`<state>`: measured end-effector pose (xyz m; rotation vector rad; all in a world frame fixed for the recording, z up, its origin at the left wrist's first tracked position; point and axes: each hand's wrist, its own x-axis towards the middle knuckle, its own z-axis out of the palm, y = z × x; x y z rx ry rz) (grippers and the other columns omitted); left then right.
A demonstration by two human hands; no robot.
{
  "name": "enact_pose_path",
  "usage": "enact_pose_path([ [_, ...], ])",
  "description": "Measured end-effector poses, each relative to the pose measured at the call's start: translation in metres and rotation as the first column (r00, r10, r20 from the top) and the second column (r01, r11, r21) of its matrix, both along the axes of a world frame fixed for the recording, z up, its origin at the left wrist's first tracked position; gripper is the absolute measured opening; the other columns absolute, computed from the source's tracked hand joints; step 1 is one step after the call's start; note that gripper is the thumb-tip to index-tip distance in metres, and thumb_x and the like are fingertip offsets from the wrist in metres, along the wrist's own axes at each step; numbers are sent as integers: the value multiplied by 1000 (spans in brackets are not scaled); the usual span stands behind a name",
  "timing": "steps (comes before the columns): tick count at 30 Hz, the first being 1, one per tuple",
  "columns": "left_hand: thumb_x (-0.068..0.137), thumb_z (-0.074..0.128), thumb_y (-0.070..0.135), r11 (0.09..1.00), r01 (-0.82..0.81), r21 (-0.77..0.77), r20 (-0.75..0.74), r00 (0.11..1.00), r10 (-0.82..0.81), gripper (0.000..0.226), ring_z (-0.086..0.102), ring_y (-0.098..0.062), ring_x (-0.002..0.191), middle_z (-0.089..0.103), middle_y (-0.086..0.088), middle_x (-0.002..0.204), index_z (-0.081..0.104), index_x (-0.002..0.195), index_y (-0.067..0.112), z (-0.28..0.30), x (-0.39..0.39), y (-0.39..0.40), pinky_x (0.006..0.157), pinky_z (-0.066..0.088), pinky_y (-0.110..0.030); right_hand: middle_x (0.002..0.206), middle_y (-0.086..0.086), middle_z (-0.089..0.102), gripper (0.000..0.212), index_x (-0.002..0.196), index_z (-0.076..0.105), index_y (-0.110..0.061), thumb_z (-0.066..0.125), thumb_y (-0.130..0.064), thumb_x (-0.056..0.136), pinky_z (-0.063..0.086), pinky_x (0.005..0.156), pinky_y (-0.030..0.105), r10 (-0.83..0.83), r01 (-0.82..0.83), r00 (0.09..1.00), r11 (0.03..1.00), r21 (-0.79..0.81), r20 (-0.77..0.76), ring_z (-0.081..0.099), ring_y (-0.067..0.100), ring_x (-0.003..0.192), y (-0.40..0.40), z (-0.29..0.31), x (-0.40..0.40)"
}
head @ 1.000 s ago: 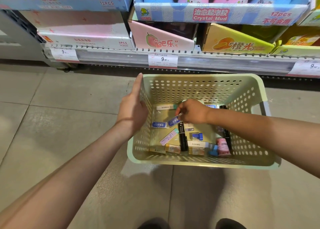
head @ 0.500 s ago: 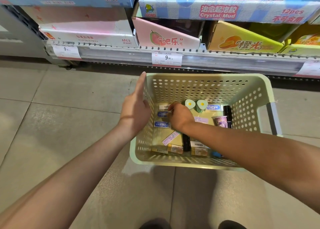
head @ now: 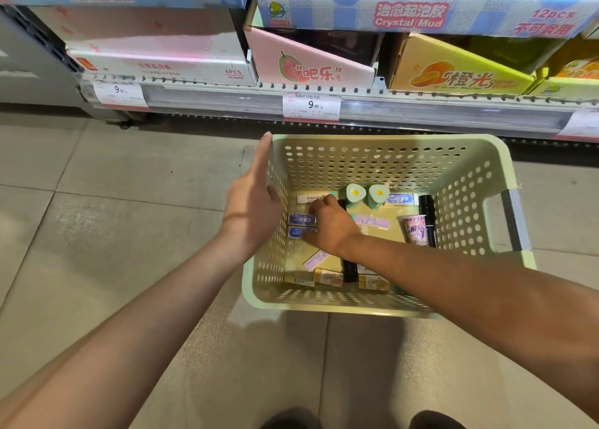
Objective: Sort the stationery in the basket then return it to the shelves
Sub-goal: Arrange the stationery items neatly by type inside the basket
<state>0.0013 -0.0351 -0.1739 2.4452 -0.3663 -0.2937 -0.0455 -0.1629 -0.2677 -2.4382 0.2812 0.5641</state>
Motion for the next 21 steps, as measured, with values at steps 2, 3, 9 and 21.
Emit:
enact_pose_path([
  [2,88,42,-5,1000,-7,5,-3,1000,7,75,48,-12,56,65,-18,96,12,149,27,0,0,0,57,40,-28,122,11,40,55,121,50,-7,73,-28,75,48,92,33,56,-56,998,998,-22,-6,55,30,105,-2,0,0],
  [3,88,42,-4,1000,-13,7,-6,1000,13,75,47,-12,55,65,-18,93,12,149,27,0,0,-1,58,40,-28,123,12,40,56,121,50,-7,74,-24,74,49,90,34,79,-79,997,996,-32,-10,57,31,103,-3,1,1],
  [9,89,42,-4,999,-45,-1,-37,998,45,75,47,-13,56,64,-15,91,11,149,31,2,-1,-3,61,39,-28,123,13,45,56,123,49,-8,74,-20,75,49,82,35,171,-170,985,980,-102,-2,58,35,101,-6,3,5],
  [21,90,41,-2,998,-53,16,-39,998,53,74,43,-5,55,57,-4,87,11,148,31,6,-2,-4,49,29,-15,133,9,48,43,135,46,-13,50,-10,93,44,90,29,426,-423,905,903,-79,24,53,27,116,-34,27,3],
])
